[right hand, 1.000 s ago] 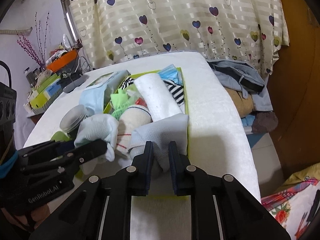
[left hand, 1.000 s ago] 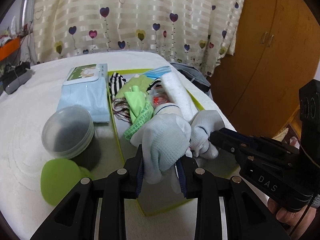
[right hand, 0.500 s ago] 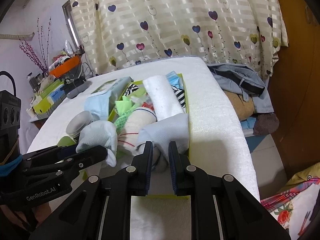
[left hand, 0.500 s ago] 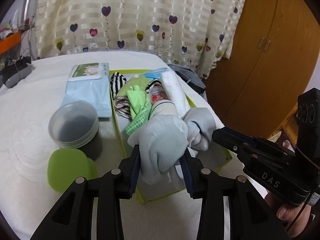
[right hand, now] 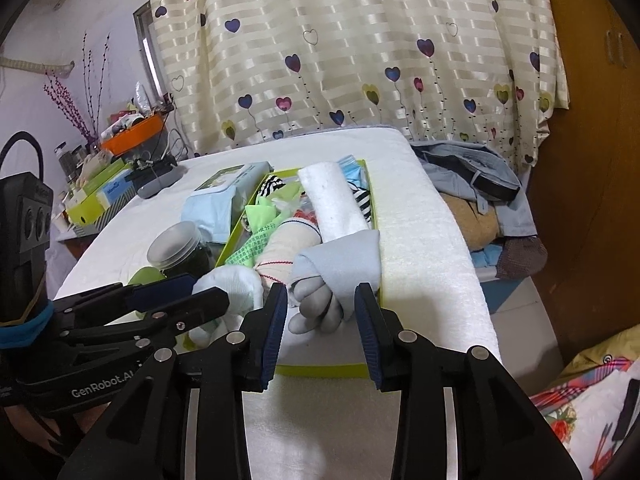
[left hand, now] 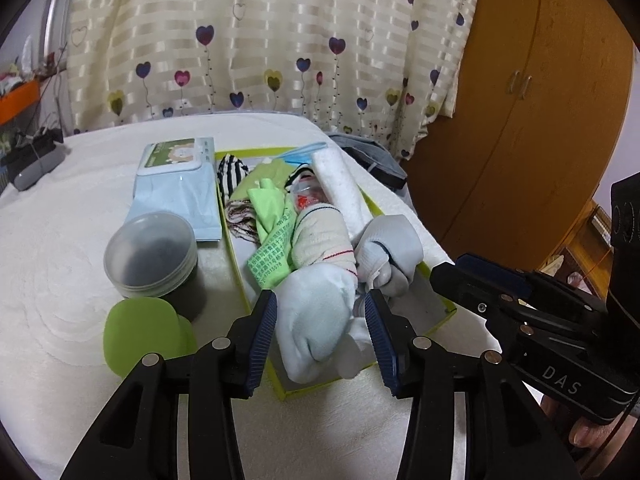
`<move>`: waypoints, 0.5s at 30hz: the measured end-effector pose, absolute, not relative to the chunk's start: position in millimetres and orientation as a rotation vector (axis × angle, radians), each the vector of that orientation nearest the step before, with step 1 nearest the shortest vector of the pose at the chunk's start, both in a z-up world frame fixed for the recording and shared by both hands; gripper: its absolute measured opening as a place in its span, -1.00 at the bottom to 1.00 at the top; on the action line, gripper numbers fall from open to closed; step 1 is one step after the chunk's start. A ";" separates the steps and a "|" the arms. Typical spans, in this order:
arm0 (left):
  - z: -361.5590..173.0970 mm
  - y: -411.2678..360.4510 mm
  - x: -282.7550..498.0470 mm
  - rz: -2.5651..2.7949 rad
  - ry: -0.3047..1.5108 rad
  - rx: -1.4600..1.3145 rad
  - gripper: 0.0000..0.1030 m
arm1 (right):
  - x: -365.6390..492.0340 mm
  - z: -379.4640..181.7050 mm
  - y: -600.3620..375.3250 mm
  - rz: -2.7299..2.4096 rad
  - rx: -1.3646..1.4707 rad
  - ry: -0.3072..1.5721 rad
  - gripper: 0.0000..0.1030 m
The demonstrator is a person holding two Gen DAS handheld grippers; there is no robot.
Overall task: Organize soft objects
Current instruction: 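Lower sock into box with left gripper while right gripper lowers glove beside it, then open both grippers and withdraw them from the box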
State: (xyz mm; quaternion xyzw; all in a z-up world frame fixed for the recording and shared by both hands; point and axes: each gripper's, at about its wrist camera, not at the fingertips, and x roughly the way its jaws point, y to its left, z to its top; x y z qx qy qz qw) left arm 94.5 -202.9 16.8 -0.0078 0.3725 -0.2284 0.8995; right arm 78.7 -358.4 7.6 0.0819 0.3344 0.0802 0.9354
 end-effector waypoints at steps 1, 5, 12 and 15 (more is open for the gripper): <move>17.3 -202.7 93.2 -0.470 0.769 -0.012 -0.13 | 78.2 8.1 -357.1 0.166 0.164 0.684 -0.29; 19.4 -201.0 88.7 -0.454 0.767 -0.007 -0.13 | 74.2 10.7 -353.4 0.176 0.148 0.684 -0.29; 26.1 -191.3 76.9 -0.431 0.752 0.004 -0.13 | 64.8 17.2 -341.0 0.174 0.117 0.678 -0.14; 27.9 -186.3 70.9 -0.419 0.745 0.005 -0.13 | 58.3 19.0 -333.7 0.173 0.103 0.679 -0.10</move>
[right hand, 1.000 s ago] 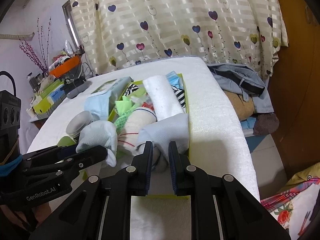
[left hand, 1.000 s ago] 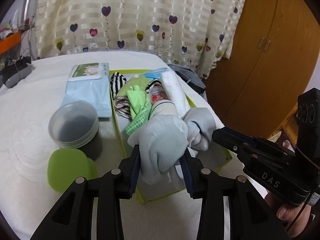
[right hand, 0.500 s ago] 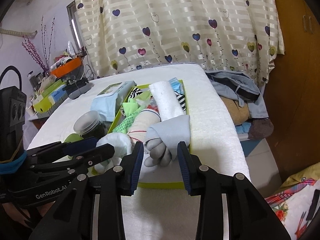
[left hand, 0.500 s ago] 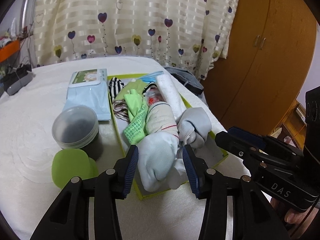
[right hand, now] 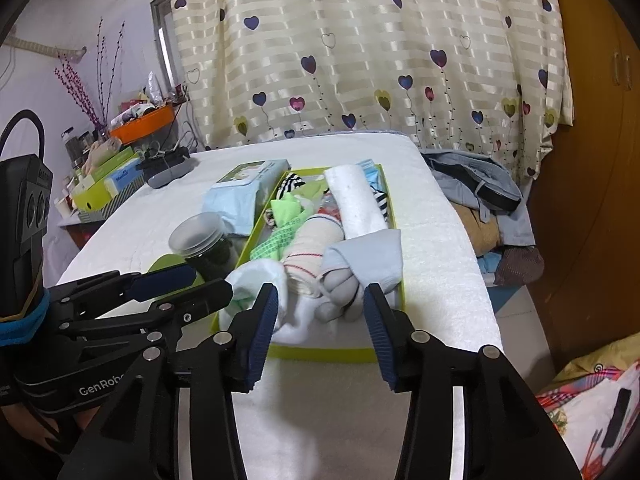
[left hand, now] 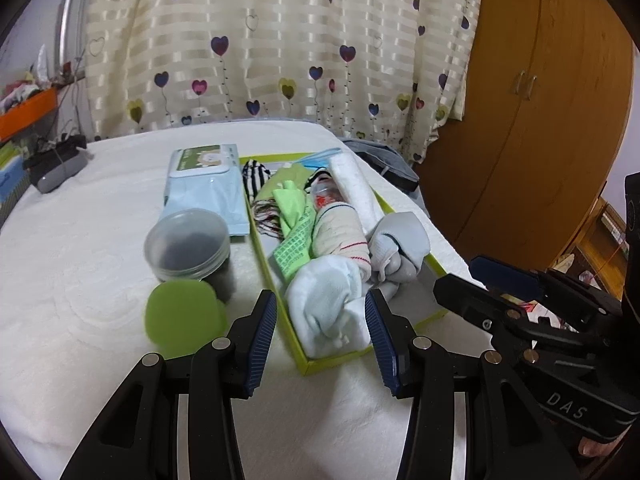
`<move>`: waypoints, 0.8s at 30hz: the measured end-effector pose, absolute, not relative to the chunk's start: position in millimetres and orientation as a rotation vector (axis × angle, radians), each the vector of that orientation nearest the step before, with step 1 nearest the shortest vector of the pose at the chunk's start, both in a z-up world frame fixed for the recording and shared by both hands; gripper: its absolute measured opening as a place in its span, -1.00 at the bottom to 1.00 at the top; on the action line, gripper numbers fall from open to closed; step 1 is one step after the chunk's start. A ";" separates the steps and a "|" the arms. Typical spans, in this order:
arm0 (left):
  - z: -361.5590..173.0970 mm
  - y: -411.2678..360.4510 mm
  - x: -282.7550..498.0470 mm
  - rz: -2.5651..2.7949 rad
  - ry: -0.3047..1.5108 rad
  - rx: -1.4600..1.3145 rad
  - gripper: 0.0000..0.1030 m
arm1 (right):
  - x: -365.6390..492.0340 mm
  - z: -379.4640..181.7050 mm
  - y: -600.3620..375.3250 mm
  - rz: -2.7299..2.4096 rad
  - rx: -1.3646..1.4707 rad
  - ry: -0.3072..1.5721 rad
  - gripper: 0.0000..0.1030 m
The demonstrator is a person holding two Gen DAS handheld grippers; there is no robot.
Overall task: Organize soft objects
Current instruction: 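Open both grippers and withdraw them from the box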
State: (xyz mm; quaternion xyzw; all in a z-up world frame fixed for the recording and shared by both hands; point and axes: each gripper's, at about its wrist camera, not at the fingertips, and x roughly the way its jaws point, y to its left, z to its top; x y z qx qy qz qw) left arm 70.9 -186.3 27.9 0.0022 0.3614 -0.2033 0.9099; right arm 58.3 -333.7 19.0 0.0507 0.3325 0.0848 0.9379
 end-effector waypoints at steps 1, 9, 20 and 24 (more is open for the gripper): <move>28.5 -185.0 69.2 -0.407 0.742 0.013 -0.13 | 56.9 18.6 -331.7 0.172 0.099 0.683 -0.10; 27.6 -171.4 54.5 -0.360 0.740 0.029 -0.13 | 40.2 13.2 -314.9 0.158 0.062 0.721 -0.09; 24.5 -161.4 44.4 -0.321 0.732 0.043 -0.13 | 31.7 12.3 -298.1 0.161 0.020 0.737 -0.09; 23.8 -159.2 43.7 -0.316 0.735 0.044 -0.13 | 31.1 11.5 -295.2 0.161 0.016 0.743 -0.09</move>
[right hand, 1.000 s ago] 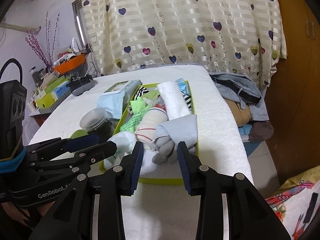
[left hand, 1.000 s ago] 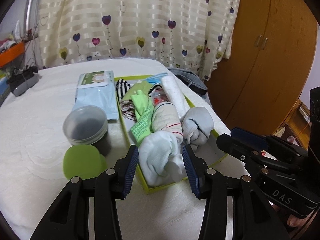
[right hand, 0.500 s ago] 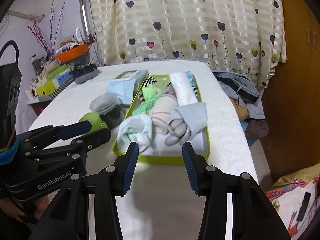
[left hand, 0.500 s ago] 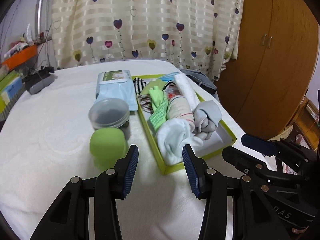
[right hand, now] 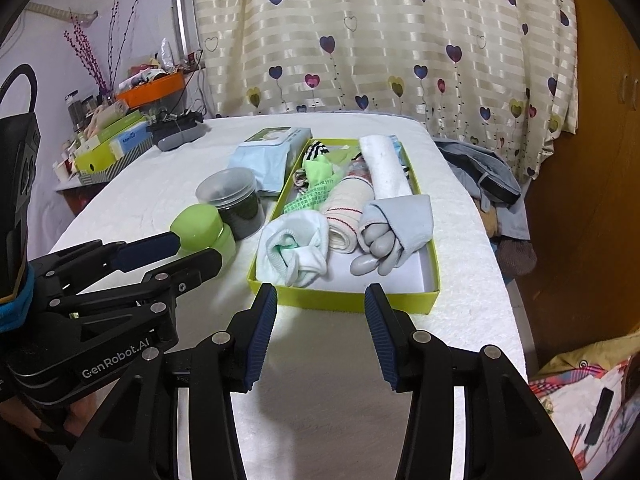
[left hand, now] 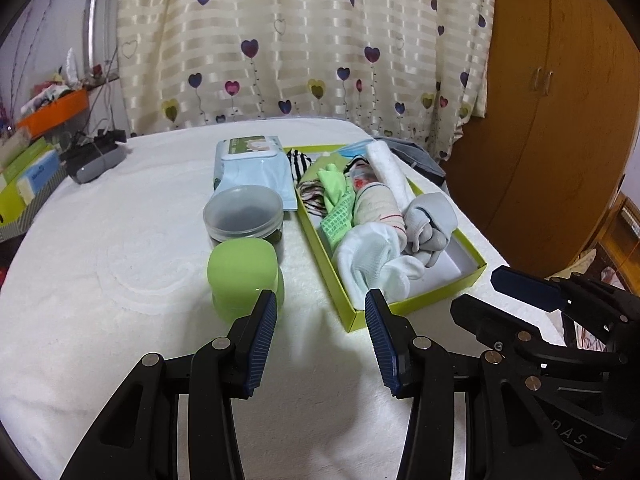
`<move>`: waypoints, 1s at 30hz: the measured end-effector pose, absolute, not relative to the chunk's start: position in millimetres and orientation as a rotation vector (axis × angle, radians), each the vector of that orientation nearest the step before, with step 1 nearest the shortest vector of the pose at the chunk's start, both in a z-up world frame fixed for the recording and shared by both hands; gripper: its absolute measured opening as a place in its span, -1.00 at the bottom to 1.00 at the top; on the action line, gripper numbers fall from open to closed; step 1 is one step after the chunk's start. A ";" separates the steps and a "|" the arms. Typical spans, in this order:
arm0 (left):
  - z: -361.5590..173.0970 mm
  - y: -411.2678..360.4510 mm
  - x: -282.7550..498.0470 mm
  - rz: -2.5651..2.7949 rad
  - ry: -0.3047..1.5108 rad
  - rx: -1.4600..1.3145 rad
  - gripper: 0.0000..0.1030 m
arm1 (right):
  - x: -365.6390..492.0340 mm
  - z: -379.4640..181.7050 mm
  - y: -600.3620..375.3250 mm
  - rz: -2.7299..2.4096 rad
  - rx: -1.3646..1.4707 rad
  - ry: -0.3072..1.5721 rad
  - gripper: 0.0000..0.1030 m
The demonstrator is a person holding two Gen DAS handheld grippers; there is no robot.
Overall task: Organize soft objects
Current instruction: 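Open both grippers and withdraw them from the box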
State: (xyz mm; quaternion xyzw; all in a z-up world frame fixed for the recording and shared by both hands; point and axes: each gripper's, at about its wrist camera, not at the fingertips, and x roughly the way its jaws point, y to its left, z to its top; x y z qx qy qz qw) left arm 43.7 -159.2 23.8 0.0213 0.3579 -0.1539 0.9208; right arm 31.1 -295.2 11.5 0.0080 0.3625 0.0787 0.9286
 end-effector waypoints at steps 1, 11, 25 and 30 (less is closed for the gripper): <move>23.9 -159.3 43.8 -0.313 0.735 0.044 -0.13 | 31.1 11.2 -294.7 0.161 0.015 0.744 -0.09; 21.4 -156.3 44.3 -0.304 0.729 0.055 -0.13 | 34.5 6.2 -293.6 0.154 0.014 0.760 -0.09; 20.9 -158.2 46.4 -0.297 0.730 0.075 -0.13 | 37.7 3.4 -296.0 0.153 0.016 0.768 -0.09; 19.7 -161.6 46.0 -0.296 0.737 0.077 -0.13 | 38.8 0.6 -297.2 0.154 0.017 0.769 -0.09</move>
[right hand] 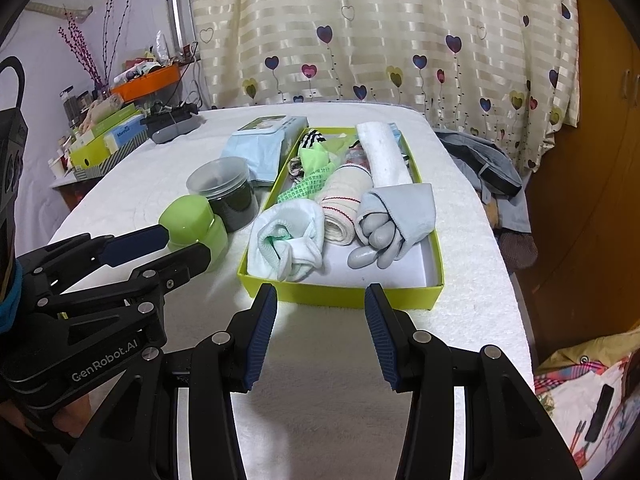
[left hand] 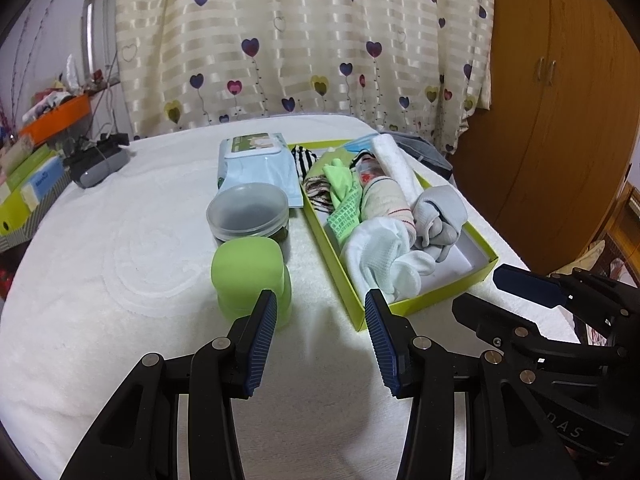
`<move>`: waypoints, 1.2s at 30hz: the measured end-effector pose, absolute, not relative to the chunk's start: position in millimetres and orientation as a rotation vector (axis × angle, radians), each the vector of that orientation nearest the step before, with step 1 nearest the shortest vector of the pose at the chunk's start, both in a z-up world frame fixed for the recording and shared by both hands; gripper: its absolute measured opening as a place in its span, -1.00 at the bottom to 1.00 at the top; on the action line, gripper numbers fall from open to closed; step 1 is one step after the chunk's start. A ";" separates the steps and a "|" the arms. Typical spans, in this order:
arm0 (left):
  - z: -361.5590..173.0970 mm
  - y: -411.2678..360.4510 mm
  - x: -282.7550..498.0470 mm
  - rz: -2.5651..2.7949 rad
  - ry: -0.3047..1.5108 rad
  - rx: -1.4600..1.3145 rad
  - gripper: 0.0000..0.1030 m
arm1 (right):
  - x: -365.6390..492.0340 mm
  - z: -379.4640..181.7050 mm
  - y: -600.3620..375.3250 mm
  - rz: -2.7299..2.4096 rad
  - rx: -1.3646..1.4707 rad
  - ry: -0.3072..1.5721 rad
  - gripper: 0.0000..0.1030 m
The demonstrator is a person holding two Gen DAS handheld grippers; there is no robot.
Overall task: Organize soft objects
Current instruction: 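Open both grippers and withdraw them from the box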
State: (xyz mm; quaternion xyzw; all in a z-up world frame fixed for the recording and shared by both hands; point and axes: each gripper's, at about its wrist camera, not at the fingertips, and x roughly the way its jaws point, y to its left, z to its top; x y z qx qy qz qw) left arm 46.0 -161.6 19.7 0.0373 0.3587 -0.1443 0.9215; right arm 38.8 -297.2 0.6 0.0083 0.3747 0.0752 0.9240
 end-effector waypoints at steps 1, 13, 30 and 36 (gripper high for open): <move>19.5 -161.4 46.1 -0.297 0.738 0.078 -0.13 | 38.8 0.5 -297.4 0.153 0.018 0.769 -0.09; 18.3 -161.2 45.8 -0.304 0.740 0.071 -0.13 | 39.8 -1.0 -297.4 0.153 0.019 0.772 -0.09; 16.6 -164.4 46.4 -0.309 0.750 0.075 -0.13 | 40.7 -3.0 -296.4 0.157 0.015 0.771 -0.09; 16.4 -166.6 46.9 -0.312 0.758 0.082 -0.13 | 40.8 -2.3 -295.9 0.156 0.017 0.772 -0.09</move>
